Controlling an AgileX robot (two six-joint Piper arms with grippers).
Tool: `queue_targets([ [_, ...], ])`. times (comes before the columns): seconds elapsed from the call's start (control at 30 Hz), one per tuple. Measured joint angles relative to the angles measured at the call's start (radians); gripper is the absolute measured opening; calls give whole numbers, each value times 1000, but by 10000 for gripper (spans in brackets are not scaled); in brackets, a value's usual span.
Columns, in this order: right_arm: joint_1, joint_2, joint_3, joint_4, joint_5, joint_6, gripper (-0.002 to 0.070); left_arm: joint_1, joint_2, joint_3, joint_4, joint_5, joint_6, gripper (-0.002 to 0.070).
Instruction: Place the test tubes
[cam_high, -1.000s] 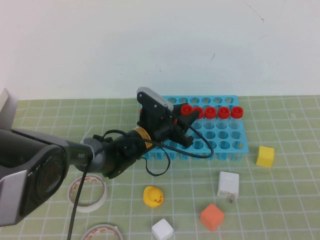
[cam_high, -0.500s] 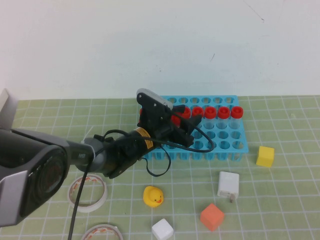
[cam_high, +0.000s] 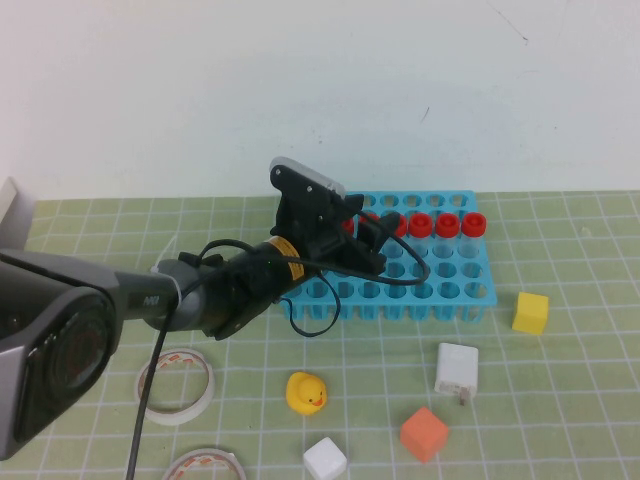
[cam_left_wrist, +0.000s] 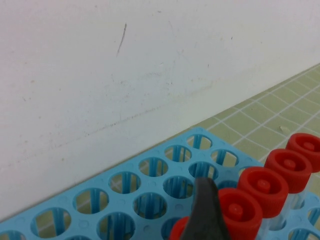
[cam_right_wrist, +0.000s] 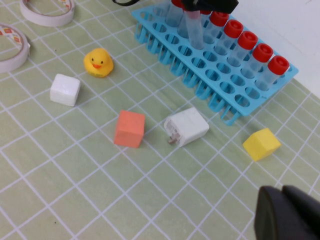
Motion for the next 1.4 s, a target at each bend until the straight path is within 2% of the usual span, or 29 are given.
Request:
queue_targets([
  [0.17,0,0,0,0,0,0,1,0,0,0,0,0,16,439],
  [0.43,0,0,0,-1,0,0,1,0,-16,0,-7,-21,145,294],
  [0.7,0,0,0,-2,0,0,1,0,-70,0,-12,-37,191,207],
  [0.87,0,0,0,-2,0,0,1,0,-99,0,-10,-37,214,63],
  [0.93,0,0,0,-2,0,0,1,0,-117,0,-8,-32,221,27],
  [1.03,0,0,0,-2,0,0,1,0,-164,0,23,33,225,9],
  [1.13,0,0,3,-4,0,1,1,0,-235,0,105,187,222,4],
  [1.27,0,0,6,-5,0,1,1,0,-371,0,202,438,151,1],
  [1.4,0,0,6,-6,0,7,1,0,-550,6,244,588,75,0],
])
